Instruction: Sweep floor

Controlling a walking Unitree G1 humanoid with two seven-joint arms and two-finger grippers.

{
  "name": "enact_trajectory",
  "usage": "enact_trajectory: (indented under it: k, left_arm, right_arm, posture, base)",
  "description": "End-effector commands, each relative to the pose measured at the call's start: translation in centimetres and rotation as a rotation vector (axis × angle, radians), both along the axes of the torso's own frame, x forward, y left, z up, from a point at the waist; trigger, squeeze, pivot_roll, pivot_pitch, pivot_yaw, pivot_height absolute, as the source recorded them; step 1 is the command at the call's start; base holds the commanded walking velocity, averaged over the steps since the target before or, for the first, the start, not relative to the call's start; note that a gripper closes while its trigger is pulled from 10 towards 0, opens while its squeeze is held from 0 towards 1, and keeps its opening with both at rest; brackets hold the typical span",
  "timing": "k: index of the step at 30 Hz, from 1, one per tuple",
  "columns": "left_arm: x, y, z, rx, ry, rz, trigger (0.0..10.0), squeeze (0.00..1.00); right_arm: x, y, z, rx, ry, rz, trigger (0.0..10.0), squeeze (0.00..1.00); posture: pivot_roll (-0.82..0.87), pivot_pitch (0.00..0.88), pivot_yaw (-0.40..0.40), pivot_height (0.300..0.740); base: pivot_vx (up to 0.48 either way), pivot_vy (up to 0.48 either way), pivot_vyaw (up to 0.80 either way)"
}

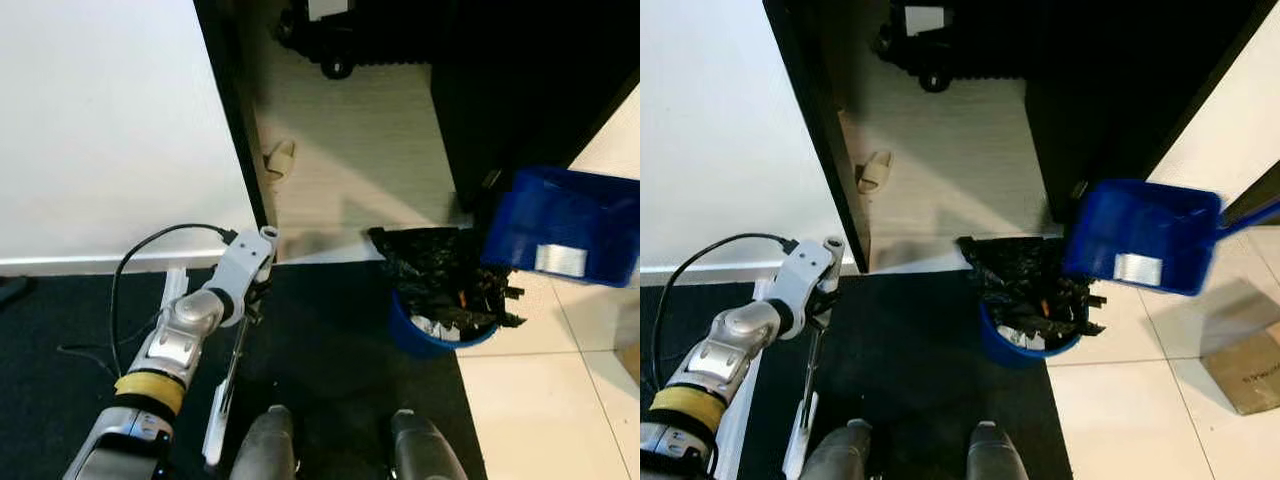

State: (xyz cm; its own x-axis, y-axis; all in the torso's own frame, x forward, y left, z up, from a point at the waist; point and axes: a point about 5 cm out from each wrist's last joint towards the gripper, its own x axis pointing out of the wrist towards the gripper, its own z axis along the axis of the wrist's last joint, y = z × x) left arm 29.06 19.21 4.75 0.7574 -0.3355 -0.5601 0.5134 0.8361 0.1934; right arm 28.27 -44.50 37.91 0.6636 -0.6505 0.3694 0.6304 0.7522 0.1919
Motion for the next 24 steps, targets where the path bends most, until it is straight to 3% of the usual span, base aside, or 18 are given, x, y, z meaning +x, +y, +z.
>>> enact_trajectory:
  k: [1,7,9,10,11,18,21,22,24]
  left_arm:
    - [0.0,-0.1,-0.2,0.013,0.001,0.001,10.0,0.0]
    - [-0.4,0.3,-0.3,0.019,0.005,0.016,10.0,0.0]
    - [-0.5,0.3,-0.4,0.021,0.006,0.018,10.0,0.0]
    - [-0.5,0.3,-0.4,0.021,0.006,0.018,10.0,0.0]
    - [-0.5,0.4,-0.4,0.023,0.007,0.02,10.0,0.0]
    - [-0.6,0.4,-0.5,0.029,0.004,0.027,10.0,0.0]
    - [-0.4,0.5,-0.5,0.038,-0.004,0.042,10.0,0.0]
    - [-0.3,0.4,-0.5,0.04,-0.006,0.043,10.0,0.0]
    - [-0.3,0.4,-0.5,0.039,-0.008,0.044,10.0,0.0]
  right_arm:
    - [-0.2,0.2,0.8,-0.058,-0.042,-0.012,10.0,0.0]
    - [2.3,2.6,-0.7,-0.159,0.009,0.06,10.0,0.0]
    - [3.4,4.0,-0.9,-0.257,0.039,0.095,10.0,0.0]
    - [3.4,4.0,-0.9,-0.257,0.039,0.095,10.0,0.0]
    - [4.1,5.3,-0.8,-0.347,0.049,0.121,10.0,0.0]
    - [5.2,7.9,-0.5,-0.473,0.003,0.166,10.0,0.0]
    - [6.7,11.3,-1.4,-0.558,-0.049,0.251,10.0,0.0]
    - [7.6,13.3,-2.3,-0.585,-0.062,0.301,10.0,0.0]
    - [8.3,15.1,-3.1,-0.575,-0.08,0.353,10.0,0.0]
  posture:
    - [0.03,0.067,-0.026,0.74]
    - [0.03,0.07,-0.031,0.74]
    - [0.04,0.075,-0.036,0.74]
    - [0.04,0.075,-0.036,0.74]
    - [0.05,0.078,-0.036,0.74]
    - [0.04,0.081,-0.035,0.74]
    - [0.03,0.083,-0.031,0.74]
    - [0.03,0.083,-0.031,0.74]
    - [0.03,0.085,-0.029,0.74]
  base:
    - [0.0,0.0,0.0]
    - [0.0,0.0,0.0]
    - [0.0,0.0,0.0]
    - [0.0,0.0,0.0]
    - [0.0,0.0,0.0]
    - [0.0,0.0,0.0]
    - [0.0,0.0,0.0]
    - [0.0,0.0,0.0]
    - [0.0,0.0,0.0]
